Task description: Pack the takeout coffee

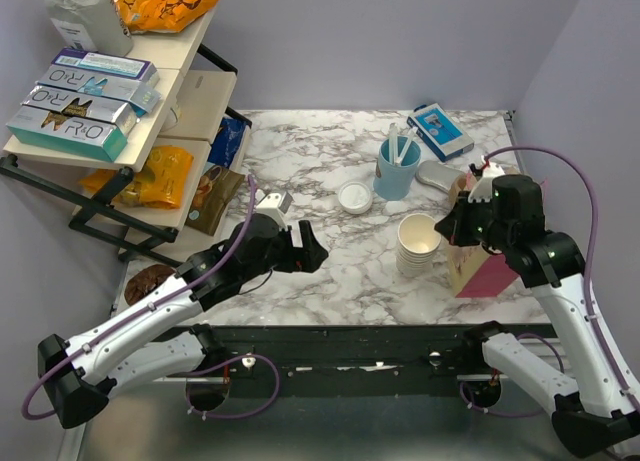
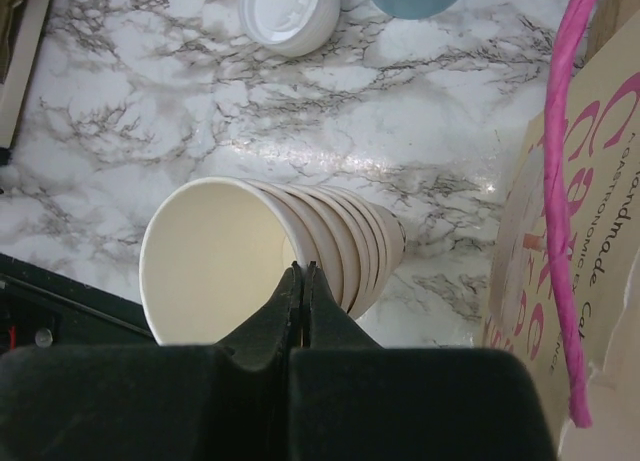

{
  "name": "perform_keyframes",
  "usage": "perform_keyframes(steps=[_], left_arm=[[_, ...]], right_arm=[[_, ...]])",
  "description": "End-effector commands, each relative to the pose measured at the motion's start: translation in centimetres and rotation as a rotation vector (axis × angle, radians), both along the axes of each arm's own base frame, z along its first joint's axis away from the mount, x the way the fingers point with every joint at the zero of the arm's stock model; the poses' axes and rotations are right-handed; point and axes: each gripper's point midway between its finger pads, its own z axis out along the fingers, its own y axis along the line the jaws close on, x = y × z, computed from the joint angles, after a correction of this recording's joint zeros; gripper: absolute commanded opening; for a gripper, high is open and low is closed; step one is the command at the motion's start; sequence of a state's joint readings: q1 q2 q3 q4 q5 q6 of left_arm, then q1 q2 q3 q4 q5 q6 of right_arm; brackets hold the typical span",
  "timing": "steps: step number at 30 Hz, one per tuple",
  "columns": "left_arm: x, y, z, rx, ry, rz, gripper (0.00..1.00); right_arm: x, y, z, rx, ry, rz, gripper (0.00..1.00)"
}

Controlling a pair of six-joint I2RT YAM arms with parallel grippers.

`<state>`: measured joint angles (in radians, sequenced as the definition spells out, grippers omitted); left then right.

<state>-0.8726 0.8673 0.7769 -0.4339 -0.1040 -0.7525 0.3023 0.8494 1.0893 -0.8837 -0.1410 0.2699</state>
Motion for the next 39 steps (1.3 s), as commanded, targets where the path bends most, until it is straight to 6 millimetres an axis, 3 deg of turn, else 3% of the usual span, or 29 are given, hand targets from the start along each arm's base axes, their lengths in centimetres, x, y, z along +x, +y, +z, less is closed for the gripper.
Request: perform_keyframes(steps=[1, 5, 10, 15, 21, 25, 30, 31, 33, 34, 35, 37, 39], left_arm=[[0.2, -1.0, 0.1, -0.018, -0.008, -0.020, 0.99], [0.3, -3.1, 1.8, -0.117, -0.002, -0.059, 0.99], [0.2, -7.2, 5.0, -0.302, 0.030, -0.148, 0.99], [0.7, -10.5, 5.0, -0.356, 0.088, -0.198, 0.99], [0.8, -13.0, 6.2, -0.375, 0.072, -0.253, 0.99], [1.2, -13.6, 6.7, -0.359, 0.064, -0.264, 0.99], [1.8, -10.6, 7.4, -0.304, 0.003, -0.158, 0.99], [2.2, -9.3, 6.7, -0.263, -0.002, -0.102, 0.99], [2.2, -6.9, 7.4, -0.248, -0.038, -0.023, 0.99], [2.7, -5.0, 6.5, -0.193, -0.039, 0.056, 0.99], [2.4, -3.5, 7.1, -0.196, -0.058, 0.091, 0.99], [2.0, -0.7, 5.8, -0.134, -0.031, 0.180, 0.99], [1.8, 2.4, 5.7, -0.116, -0.053, 0.273, 0.99]], right_arm=[[0.1, 0.0, 1.7, 0.031, -0.053, -0.028, 0.01], [0.6, 0.1, 1.2, 0.062, -0.046, -0.063, 0.01], [0.5, 0.8, 1.1, 0.125, -0.032, -0.076, 0.01], [0.7, 0.4, 1.4, 0.149, -0.046, -0.125, 0.01], [0.5, -0.2, 5.7, 0.184, -0.168, -0.144, 0.01], [-0.1, -0.8, 9.0, 0.185, -0.244, -0.146, 0.01], [-1.3, 0.1, 12.8, 0.196, -0.318, -0.042, 0.01], [-1.7, 0.8, 13.2, 0.206, -0.326, 0.011, 0.01], [-1.4, 1.4, 14.0, 0.224, -0.324, 0.029, 0.01], [-0.9, 2.2, 13.5, 0.219, -0.293, 0.071, 0.01], [-0.5, 2.8, 13.5, 0.229, -0.283, 0.092, 0.01], [-0.2, 5.2, 13.0, 0.247, -0.255, 0.188, 0.01], [0.6, 6.8, 13.3, 0.241, -0.286, 0.214, 0.01]])
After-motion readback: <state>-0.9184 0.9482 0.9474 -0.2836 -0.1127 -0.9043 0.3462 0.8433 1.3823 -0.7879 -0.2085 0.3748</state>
